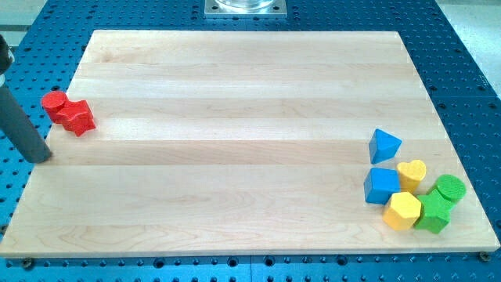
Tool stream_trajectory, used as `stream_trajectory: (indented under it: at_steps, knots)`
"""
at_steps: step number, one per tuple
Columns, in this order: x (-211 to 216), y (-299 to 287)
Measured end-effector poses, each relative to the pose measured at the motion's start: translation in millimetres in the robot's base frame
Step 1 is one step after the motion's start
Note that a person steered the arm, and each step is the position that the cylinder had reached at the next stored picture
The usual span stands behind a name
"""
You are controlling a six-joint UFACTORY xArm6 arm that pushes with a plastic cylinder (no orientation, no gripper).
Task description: Move the red star at the center side
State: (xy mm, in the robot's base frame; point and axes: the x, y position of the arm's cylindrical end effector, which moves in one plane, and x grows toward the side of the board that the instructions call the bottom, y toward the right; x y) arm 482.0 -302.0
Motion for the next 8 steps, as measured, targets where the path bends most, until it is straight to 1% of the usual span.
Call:
stream_trajectory:
  at_steps: [1,3,4,5,6,7,8]
  knots:
    - [-9.5,-3.0]
    - [-57.1,-3.1]
    - [-88.6,7.1]
    - [-75.3,57.2]
    - [-87.7,72.2]
    - [-86.9,22.8]
    - [-36.6,16.1]
